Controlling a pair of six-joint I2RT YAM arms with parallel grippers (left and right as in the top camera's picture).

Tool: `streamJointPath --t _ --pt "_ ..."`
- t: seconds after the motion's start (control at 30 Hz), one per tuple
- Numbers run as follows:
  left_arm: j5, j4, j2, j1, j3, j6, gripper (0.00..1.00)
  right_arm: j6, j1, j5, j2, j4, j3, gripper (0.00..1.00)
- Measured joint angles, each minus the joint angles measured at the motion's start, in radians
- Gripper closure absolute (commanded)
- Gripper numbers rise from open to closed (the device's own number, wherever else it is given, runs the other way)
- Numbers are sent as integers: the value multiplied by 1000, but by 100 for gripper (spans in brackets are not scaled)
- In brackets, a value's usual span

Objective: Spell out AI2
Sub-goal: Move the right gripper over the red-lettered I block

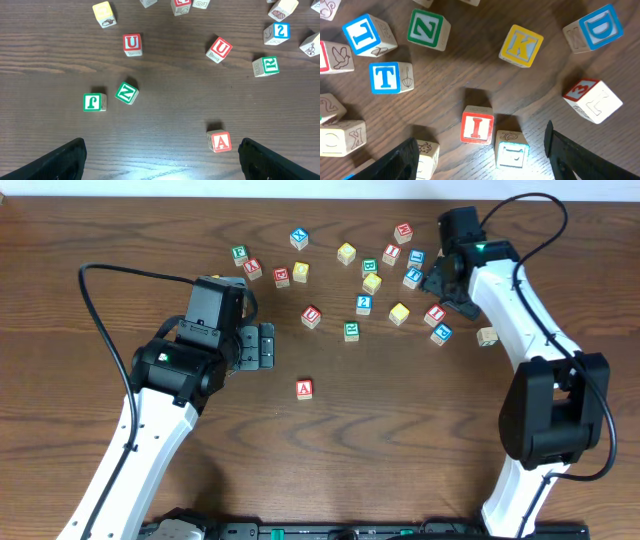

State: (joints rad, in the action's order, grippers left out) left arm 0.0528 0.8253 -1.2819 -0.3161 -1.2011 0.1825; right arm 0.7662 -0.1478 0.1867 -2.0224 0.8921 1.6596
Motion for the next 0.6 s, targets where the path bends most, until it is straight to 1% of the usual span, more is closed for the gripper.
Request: streamJointPath --t 0.23,0.6 --pt "2 -1 0 0 0 0 5 -22 20 -77 -56 1 1 27" --pt "2 -3 0 0 0 0 4 -29 19 -105 -98 -13 1 28"
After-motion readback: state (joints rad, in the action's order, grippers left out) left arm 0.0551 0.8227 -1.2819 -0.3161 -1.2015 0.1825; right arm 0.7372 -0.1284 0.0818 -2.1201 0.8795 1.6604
